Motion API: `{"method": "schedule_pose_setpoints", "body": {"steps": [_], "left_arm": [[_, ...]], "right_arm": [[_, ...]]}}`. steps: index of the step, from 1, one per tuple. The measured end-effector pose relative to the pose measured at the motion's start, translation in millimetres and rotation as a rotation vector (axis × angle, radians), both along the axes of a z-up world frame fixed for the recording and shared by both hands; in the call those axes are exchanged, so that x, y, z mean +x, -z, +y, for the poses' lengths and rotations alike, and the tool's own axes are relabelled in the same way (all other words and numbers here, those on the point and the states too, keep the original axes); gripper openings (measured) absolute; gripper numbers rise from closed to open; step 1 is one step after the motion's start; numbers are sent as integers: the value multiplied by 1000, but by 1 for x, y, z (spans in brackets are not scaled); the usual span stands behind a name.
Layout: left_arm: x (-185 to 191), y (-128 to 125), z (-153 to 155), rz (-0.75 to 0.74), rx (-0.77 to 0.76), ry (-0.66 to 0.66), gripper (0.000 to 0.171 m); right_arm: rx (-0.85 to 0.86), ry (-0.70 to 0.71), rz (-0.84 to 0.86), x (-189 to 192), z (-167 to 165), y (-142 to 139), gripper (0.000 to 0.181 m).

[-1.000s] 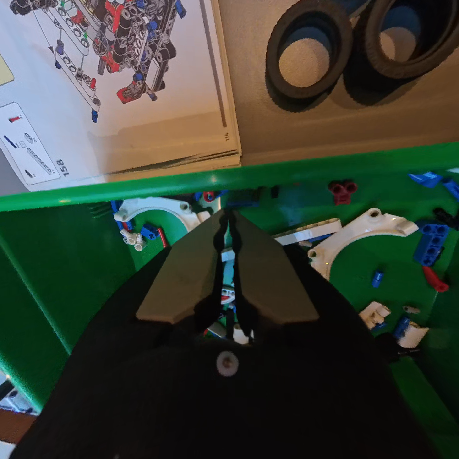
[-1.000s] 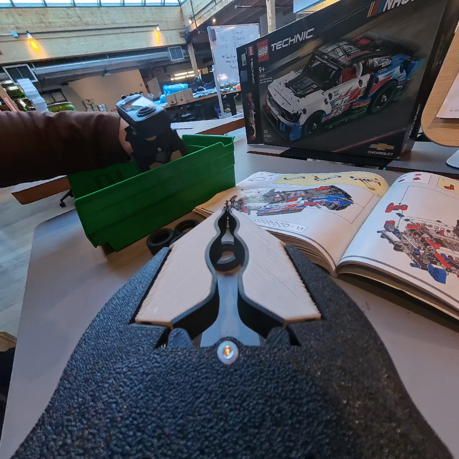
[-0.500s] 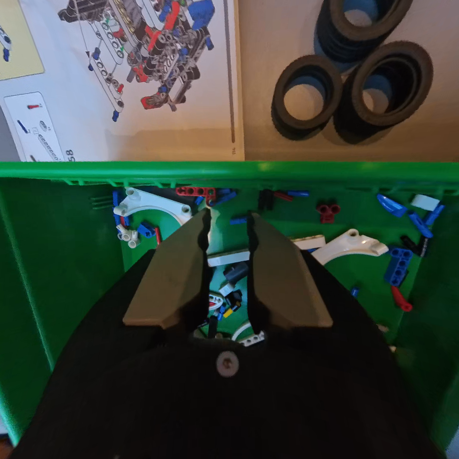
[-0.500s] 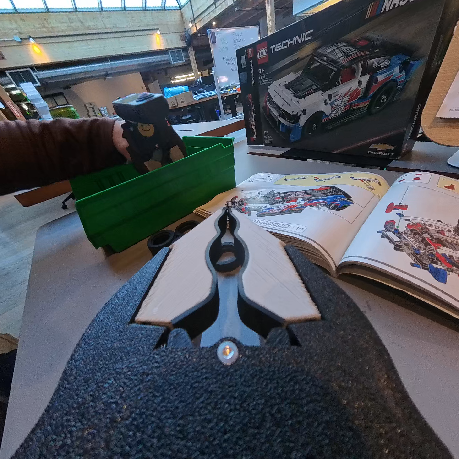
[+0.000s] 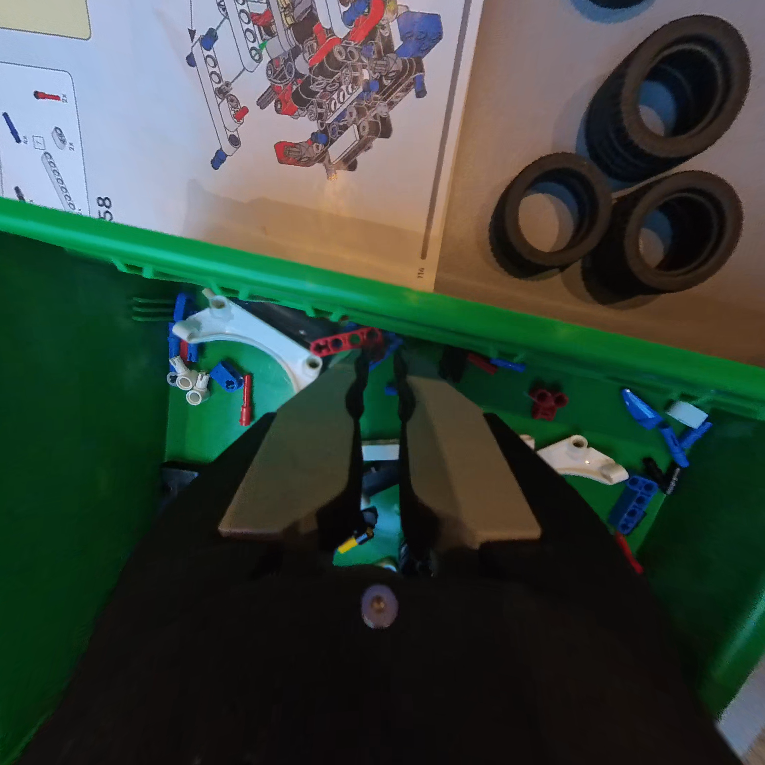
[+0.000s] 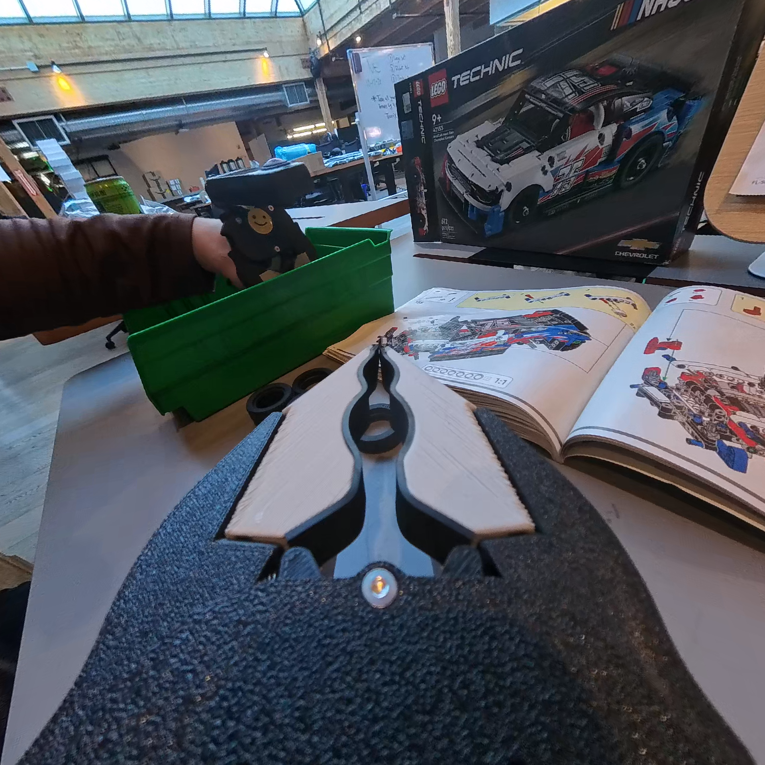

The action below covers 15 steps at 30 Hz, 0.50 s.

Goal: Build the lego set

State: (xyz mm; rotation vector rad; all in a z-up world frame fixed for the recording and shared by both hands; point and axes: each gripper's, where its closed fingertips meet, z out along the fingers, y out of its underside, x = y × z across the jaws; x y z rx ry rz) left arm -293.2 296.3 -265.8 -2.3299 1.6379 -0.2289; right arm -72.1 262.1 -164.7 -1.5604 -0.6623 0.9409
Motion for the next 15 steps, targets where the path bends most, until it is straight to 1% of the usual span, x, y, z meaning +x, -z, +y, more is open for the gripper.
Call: {"method": "schedule_pose_setpoints", "body": {"steps": [1, 4, 10, 12, 15], "left_arm": [[-2, 0, 0, 14, 8, 14, 5], [-11, 0, -3, 56, 3, 37, 4], [-22, -2, -13, 75, -48, 38, 6], [-24, -5, -11, 56, -38, 27, 6], [-27, -8, 1, 45, 5, -16, 7]], "right_arm": [[0, 0, 0, 0, 0, 0, 0], [1, 1, 0, 0, 0, 0, 0], [2, -2, -3, 0, 0, 0, 0], [2, -2, -2, 0, -1, 0, 0], [1, -4, -2, -1, -1, 0, 0]]}}
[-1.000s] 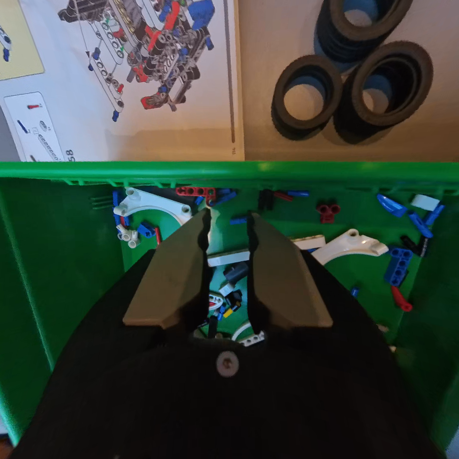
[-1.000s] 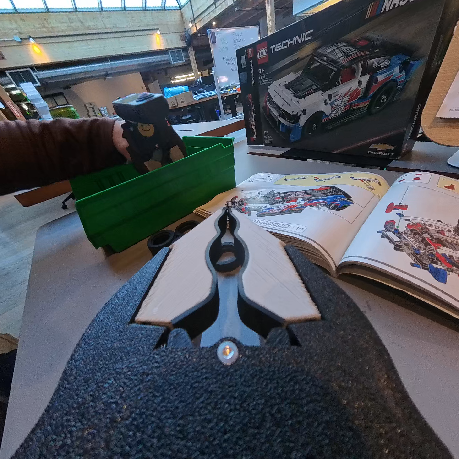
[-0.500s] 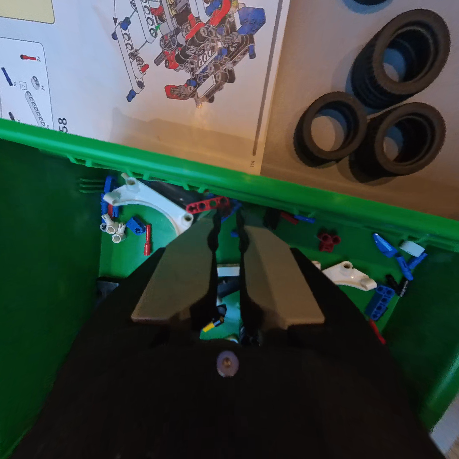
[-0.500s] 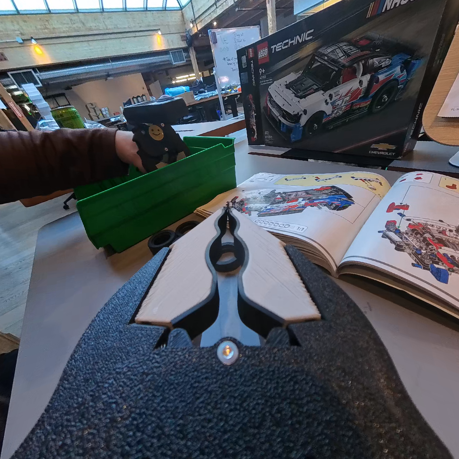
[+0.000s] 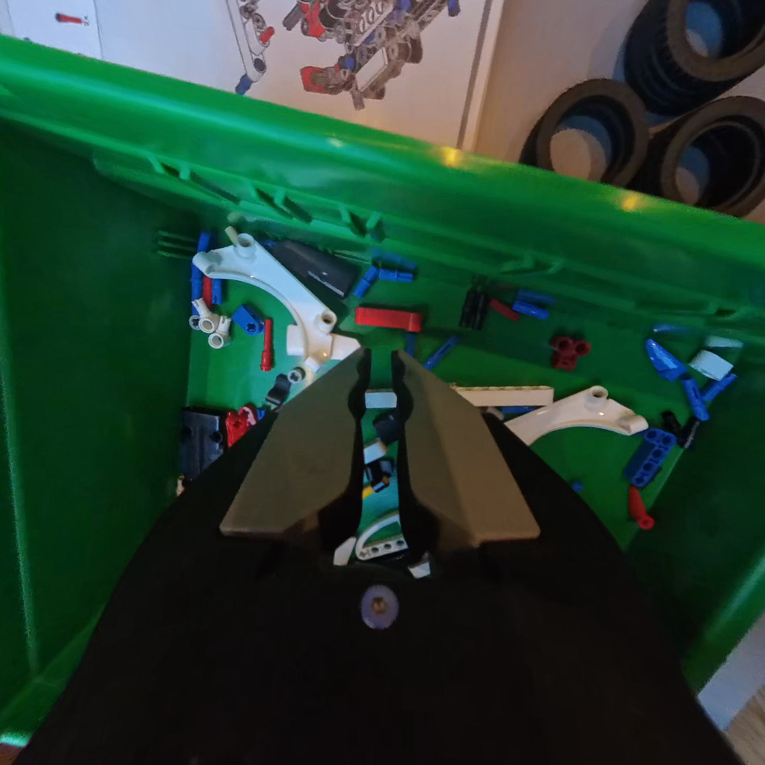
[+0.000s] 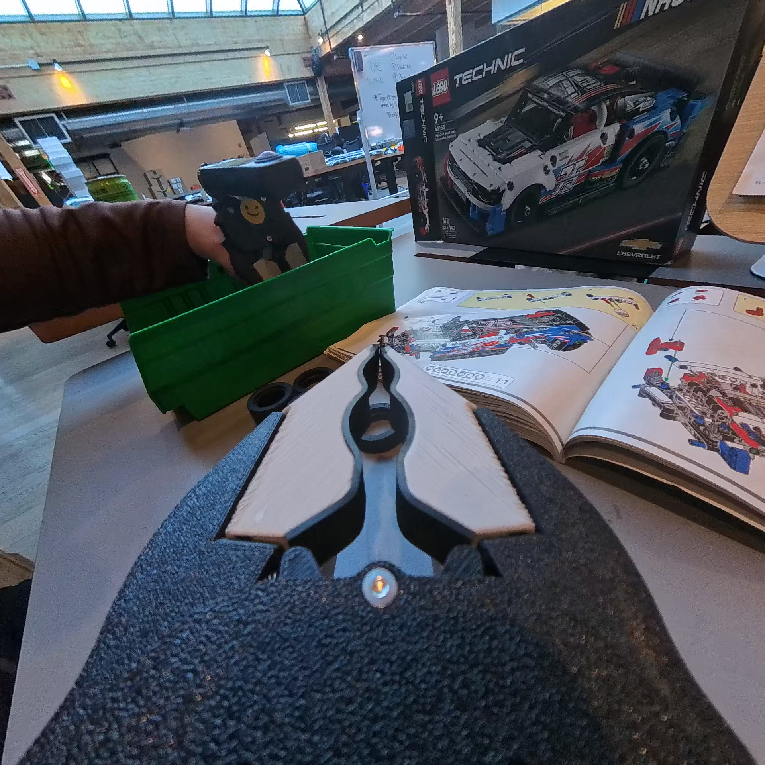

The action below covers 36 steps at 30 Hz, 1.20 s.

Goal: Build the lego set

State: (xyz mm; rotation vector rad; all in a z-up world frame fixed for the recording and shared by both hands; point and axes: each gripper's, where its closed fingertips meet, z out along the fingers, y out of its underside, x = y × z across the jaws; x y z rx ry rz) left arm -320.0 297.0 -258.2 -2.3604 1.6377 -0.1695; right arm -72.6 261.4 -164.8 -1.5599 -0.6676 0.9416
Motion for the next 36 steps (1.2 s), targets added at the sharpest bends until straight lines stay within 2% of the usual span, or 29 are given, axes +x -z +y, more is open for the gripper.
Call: {"method": "schedule_pose_setpoints", "body": {"steps": [16, 22, 28, 31, 36], "left_arm": [[-4, 6, -20, 62, -67, 102, 20], [-1, 2, -18, 27, -72, 79, 21], [5, 5, -23, 25, -84, 62, 29], [5, 7, -22, 54, -58, 64, 22], [5, 7, -23, 63, -56, 55, 21]], "right_arm": [[-6, -3, 7, 0, 0, 0, 0], [-9, -4, 12, 1, 0, -1, 0], [-12, -5, 14, 1, 1, 0, 0], [-12, -6, 16, 1, 0, -1, 0], [-13, -9, 17, 1, 0, -1, 0]]}}
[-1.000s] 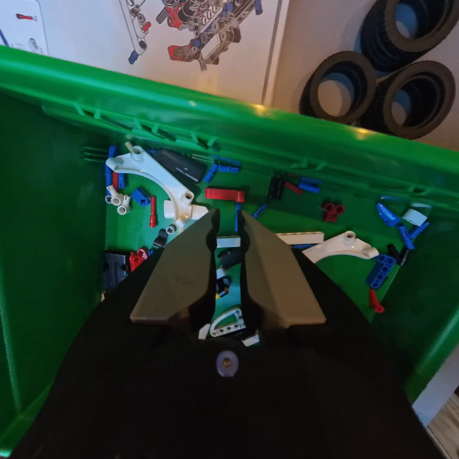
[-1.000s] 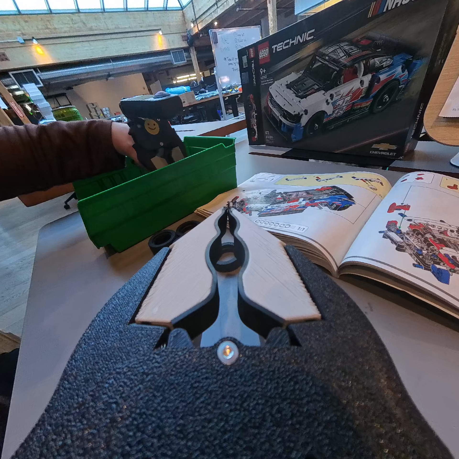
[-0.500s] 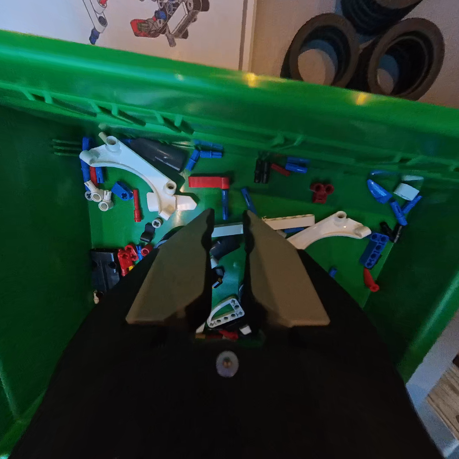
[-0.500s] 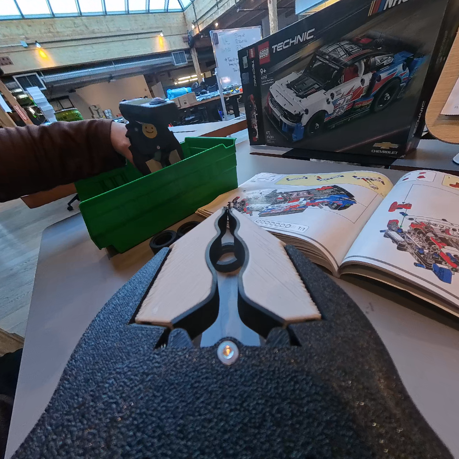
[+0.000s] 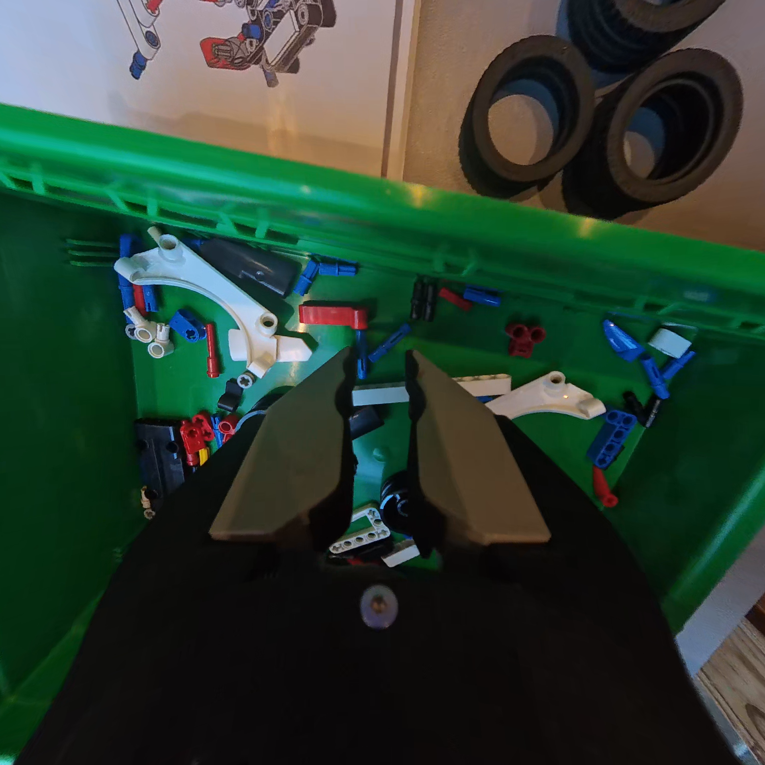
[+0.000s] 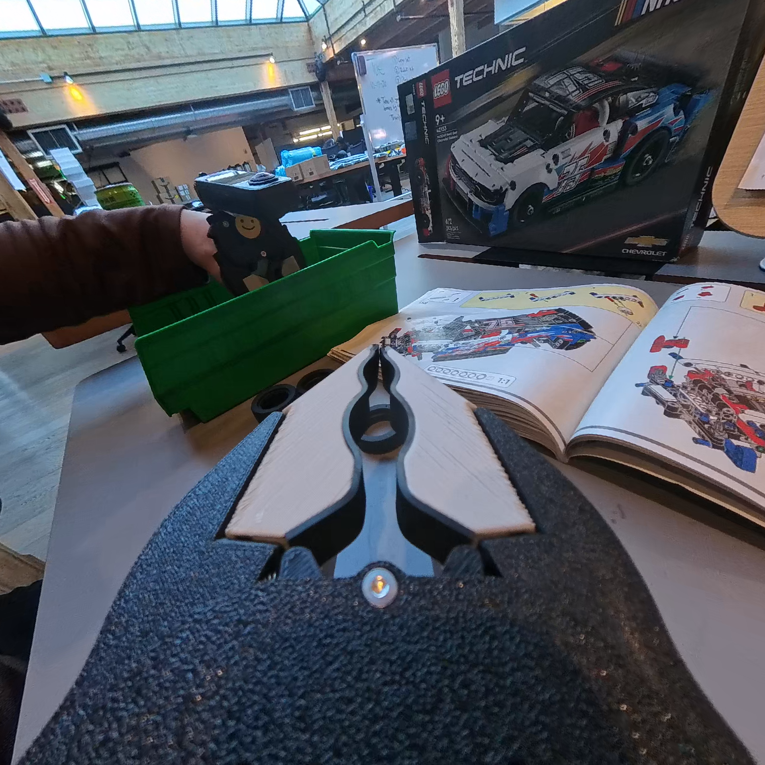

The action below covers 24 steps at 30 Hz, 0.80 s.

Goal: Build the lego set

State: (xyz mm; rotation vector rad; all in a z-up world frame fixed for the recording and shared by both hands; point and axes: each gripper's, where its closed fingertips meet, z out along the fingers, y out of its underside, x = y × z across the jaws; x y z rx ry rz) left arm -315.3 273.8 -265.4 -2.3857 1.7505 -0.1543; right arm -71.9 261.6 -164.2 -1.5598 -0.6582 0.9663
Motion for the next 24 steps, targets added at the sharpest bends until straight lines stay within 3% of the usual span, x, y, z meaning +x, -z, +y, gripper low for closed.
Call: {"method": "schedule_pose_setpoints", "body": {"steps": [7, 17, 24], "left_arm": [[-5, 0, 1, 37, 23, 10, 9], [-1, 0, 1, 23, 17, 25, 28], [7, 0, 2, 12, -4, 29, 12]], "right_arm": [[-1, -4, 3, 0, 0, 0, 0], [-12, -13, 8, -1, 0, 0, 0], [-17, -11, 17, 1, 0, 0, 0]]}}
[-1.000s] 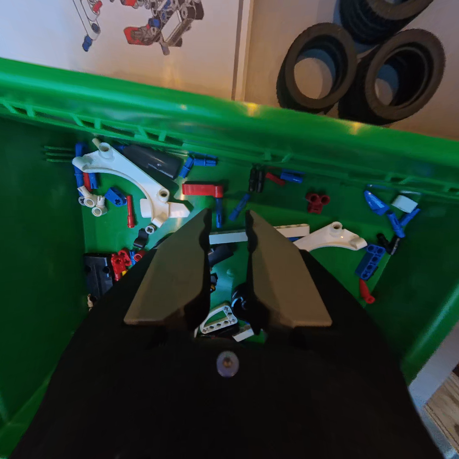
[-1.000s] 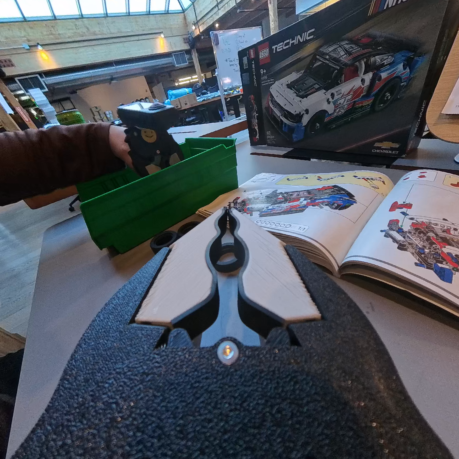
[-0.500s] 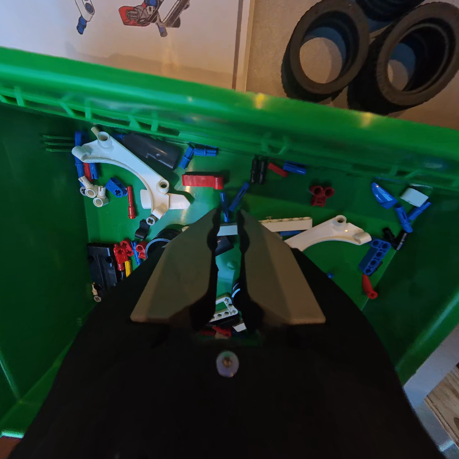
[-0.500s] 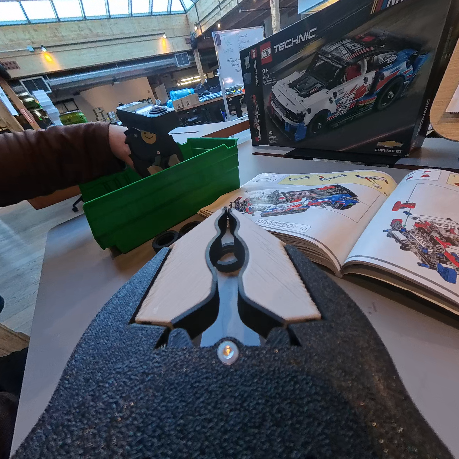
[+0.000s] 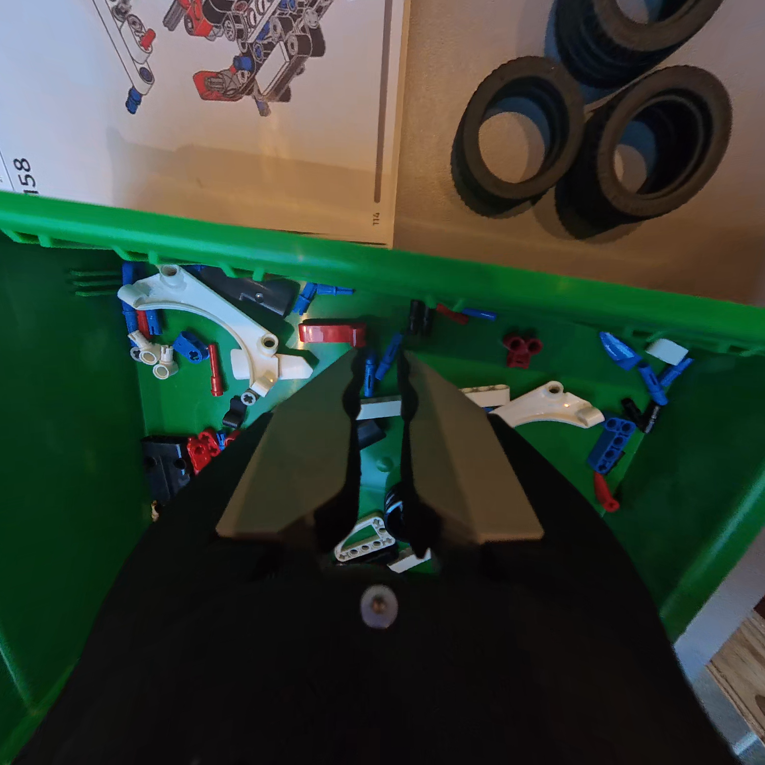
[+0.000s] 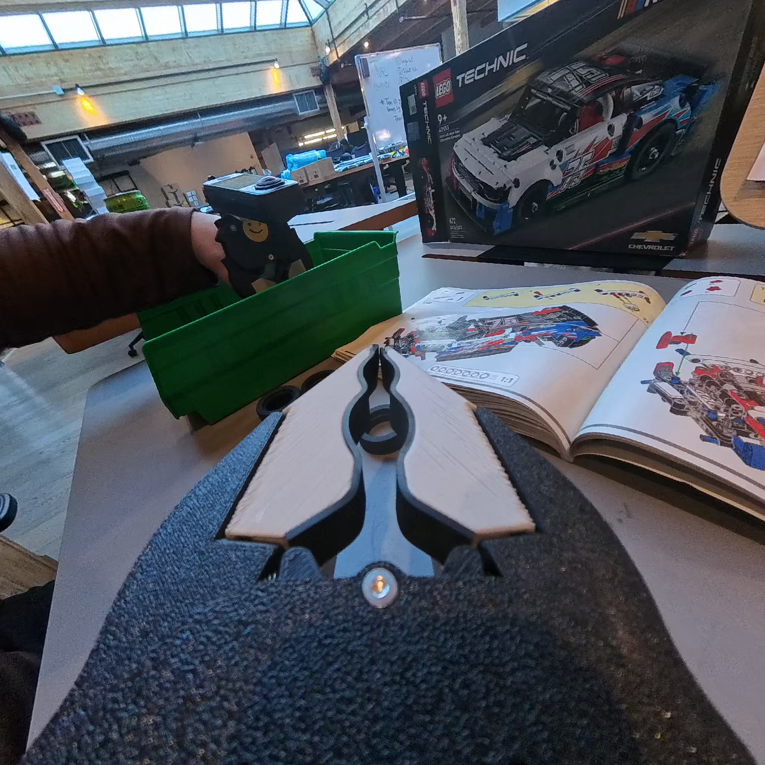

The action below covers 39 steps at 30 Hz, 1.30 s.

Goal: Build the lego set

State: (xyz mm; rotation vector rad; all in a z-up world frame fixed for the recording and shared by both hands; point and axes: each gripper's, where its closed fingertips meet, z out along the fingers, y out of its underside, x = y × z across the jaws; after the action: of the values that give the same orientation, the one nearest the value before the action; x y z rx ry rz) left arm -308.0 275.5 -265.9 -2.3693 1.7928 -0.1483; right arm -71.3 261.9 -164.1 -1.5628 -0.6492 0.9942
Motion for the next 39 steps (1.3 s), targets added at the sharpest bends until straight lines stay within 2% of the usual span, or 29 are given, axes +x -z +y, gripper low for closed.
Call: {"method": "schedule_pose_setpoints", "body": {"steps": [1, 7, 9, 13, 18, 22, 29, 39], "left_arm": [[-1, 0, 1, 5, 6, 0, 7], [-5, -1, -1, 18, 40, 26, 6], [-3, -7, 0, -2, 69, 28, 0], [-6, -19, 4, -24, 101, 1, 0], [-13, -16, 7, -9, 114, -29, 0], [-21, -14, 25, 35, 200, -72, 6], [-30, -2, 30, 60, 183, -96, 11], [-27, 0, 27, 44, 110, -98, 2]], "right_arm": [[-1, -1, 0, 0, 0, 0, 0], [-3, -4, 2, 0, 0, 0, 0], [-3, -4, 2, 0, 0, 0, 0], [-2, -5, 1, 0, 0, 0, 0], [1, -9, 1, -1, -2, 0, 0], [-2, -12, 1, -1, -2, 0, 0], [-9, -14, 9, -1, -2, 0, 0], [-27, -17, 25, 0, -1, 0, 0]]}}
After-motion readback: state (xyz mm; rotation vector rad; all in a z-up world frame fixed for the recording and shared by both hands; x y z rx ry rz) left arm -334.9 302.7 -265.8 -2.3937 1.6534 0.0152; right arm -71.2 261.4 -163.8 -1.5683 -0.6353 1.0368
